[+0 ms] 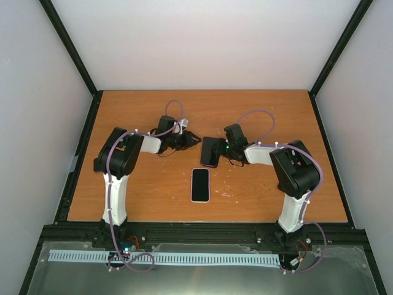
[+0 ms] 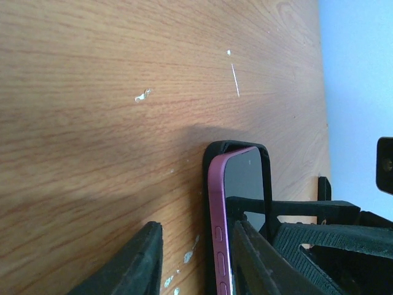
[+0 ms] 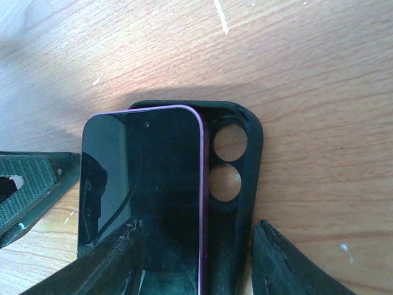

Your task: Put the phone into the phone case

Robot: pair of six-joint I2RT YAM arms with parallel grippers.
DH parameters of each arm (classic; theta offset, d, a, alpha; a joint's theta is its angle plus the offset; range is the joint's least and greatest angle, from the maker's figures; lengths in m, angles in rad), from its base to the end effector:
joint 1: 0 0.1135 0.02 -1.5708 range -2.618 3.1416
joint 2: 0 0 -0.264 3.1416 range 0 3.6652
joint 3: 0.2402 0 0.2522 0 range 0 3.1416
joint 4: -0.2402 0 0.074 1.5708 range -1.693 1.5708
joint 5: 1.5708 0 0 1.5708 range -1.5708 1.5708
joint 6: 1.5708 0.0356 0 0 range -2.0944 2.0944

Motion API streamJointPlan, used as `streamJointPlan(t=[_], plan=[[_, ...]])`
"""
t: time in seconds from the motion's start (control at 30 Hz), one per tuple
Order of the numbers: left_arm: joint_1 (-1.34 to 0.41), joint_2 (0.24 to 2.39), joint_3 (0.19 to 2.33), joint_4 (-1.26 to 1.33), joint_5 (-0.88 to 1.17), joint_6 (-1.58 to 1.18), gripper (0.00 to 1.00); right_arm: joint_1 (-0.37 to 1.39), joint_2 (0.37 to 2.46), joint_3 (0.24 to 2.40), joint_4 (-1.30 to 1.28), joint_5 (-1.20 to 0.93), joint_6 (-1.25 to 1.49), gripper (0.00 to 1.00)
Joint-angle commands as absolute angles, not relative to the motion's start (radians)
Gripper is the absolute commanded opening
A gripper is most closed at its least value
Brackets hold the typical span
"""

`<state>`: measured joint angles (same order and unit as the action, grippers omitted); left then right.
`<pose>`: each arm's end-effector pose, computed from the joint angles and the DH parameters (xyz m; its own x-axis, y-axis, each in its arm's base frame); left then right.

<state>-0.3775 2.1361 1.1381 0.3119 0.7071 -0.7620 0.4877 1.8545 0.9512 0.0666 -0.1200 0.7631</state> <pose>0.3845 -0.1773 0.0991 -0.9421 -0.1910 -0.2756 0.1342 0.5384 -0.8319 0.3212 0.1752 0.1305 -0.8445 0.3288 -0.4227 0.0659 0.8471 0.5273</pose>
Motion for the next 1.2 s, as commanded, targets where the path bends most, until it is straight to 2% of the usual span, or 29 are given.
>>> streamJointPlan(t=[0.0,0.27,0.77,0.9,1.17], plan=[[-0.392,2.160,1.188,0.301,0.706,-0.729,0.31,0.479,1.893,0.956,0.114,-0.161,0.725,0.46],[-0.402,2.167,1.210,0.291,0.707,-0.722,0.18,0.477,1.915,0.942,0.200,-0.220,0.653,0.36],[-0.426,2.211,1.277,0.268,0.765,-0.696,0.17,0.468,1.919,0.927,0.233,-0.268,0.562,0.29],[-0.428,2.210,1.282,0.248,0.757,-0.694,0.20,0.468,1.921,0.928,0.235,-0.276,0.561,0.28],[-0.426,2.132,1.259,0.144,0.667,-0.657,0.38,0.454,1.890,0.912,0.182,-0.241,0.603,0.30]])
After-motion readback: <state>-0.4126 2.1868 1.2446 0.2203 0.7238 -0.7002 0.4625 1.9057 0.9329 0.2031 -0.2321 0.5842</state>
